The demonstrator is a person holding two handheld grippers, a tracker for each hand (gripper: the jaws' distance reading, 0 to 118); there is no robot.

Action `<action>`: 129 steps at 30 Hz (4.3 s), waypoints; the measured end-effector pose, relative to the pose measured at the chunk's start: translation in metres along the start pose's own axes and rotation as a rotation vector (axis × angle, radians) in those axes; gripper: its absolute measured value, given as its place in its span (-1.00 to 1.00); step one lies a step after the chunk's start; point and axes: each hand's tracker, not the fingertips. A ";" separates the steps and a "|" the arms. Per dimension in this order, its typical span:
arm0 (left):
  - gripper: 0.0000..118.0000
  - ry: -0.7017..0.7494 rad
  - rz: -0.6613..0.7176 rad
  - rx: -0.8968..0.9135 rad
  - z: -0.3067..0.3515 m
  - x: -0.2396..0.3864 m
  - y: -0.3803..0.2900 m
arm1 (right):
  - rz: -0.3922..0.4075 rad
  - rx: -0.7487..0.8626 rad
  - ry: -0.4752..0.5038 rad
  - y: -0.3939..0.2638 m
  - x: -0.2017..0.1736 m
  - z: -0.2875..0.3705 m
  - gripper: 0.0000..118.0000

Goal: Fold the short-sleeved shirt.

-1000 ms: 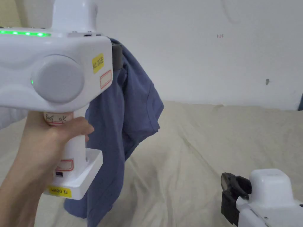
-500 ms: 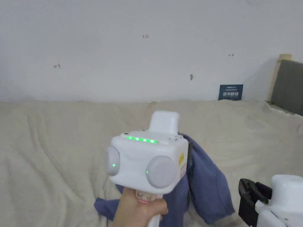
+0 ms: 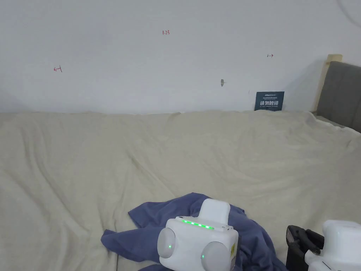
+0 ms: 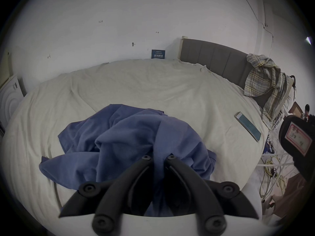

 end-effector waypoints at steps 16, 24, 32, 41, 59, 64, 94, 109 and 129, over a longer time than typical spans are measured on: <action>1.00 0.031 0.081 0.325 0.105 -0.045 0.019 | 0.017 0.012 0.069 0.002 -0.021 0.004 -1.00; 0.46 0.279 0.110 0.222 0.134 -0.095 -0.011 | 0.043 0.011 0.105 0.001 -0.039 0.003 -1.00; -0.98 0.433 0.255 0.094 0.139 -0.153 -0.068 | 0.080 0.004 0.126 -0.003 -0.056 0.000 -1.00; -1.00 0.441 0.305 0.060 0.117 -0.173 -0.082 | 0.110 -0.032 0.127 -0.008 -0.065 -0.016 -1.00; 0.48 0.369 0.247 -0.186 -0.032 -0.216 -0.030 | 0.131 -0.088 0.122 0.009 -0.058 -0.068 -1.00; -0.17 0.377 0.245 -0.144 -0.026 -0.207 -0.030 | 0.142 -0.101 0.105 0.014 -0.054 -0.083 -1.00; -0.87 0.471 0.202 0.000 0.049 -0.183 -0.017 | 0.264 -0.611 0.462 0.090 -0.086 -0.356 0.75; -0.87 0.485 0.185 -0.049 0.044 -0.183 -0.017 | 0.362 -0.755 0.432 0.068 -0.076 -0.369 -0.90; -0.87 0.664 0.143 0.243 0.147 -0.247 0.106 | 0.072 -0.208 0.246 0.305 0.044 -0.174 -0.91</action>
